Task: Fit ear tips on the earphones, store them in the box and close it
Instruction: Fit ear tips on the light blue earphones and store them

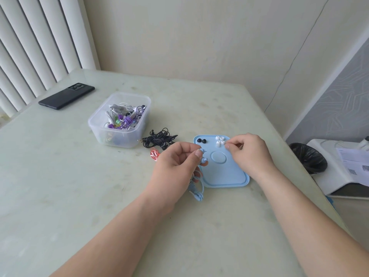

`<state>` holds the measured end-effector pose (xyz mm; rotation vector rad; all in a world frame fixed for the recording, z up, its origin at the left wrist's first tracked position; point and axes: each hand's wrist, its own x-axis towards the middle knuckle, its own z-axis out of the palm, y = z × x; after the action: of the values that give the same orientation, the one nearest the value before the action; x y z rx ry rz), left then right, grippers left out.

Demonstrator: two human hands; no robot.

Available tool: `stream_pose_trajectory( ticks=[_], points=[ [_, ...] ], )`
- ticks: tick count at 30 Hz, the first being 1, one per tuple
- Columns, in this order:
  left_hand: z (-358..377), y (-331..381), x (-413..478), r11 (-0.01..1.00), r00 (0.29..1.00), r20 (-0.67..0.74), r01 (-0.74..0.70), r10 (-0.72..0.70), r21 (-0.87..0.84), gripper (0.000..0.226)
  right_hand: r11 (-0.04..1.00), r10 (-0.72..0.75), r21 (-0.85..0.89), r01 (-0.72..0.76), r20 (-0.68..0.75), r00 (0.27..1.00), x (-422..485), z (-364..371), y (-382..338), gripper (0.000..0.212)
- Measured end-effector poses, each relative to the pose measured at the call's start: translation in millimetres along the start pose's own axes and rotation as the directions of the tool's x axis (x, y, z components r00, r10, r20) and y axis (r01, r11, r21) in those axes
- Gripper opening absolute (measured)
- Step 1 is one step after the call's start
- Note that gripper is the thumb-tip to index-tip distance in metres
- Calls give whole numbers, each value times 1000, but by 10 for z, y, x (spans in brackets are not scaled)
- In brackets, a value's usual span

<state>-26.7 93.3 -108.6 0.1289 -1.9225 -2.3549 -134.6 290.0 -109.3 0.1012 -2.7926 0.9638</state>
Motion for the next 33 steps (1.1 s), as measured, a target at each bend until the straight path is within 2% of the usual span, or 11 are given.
stream_pose_trajectory(
  ticks=[5,8,10,13,15,17,24,33],
  points=[
    [6,-14,-3,1000,1000,2,4,-4,-27,10,998,-27,50,27,-3,1000,-96,-68,-44,13],
    [11,5,-3,998,1000,8,1,0,-61,10,966,-6,259,19,-50,999,-224,-201,-284,9],
    [17,16,-5,996,1000,16,6,-5,-90,11,872,38,487,-45,25,999,-344,-232,-473,4],
    [12,0,-7,996,1000,12,-7,8,-85,11,623,71,749,-227,235,969,-530,-149,-620,7],
    [0,-20,0,997,1000,0,-22,22,-73,11,476,57,824,-307,319,946,-601,-116,-639,15],
    [-13,-45,14,997,999,-15,-37,36,-65,11,417,36,843,-339,357,933,-616,-98,-611,18],
    [-1,-57,36,996,996,0,-87,87,-7,10,398,-15,840,-370,409,913,-592,-68,-479,16],
    [1,-71,23,994,996,-4,-94,94,52,8,444,-40,833,-330,386,921,-622,-38,-469,20]
  ],
)
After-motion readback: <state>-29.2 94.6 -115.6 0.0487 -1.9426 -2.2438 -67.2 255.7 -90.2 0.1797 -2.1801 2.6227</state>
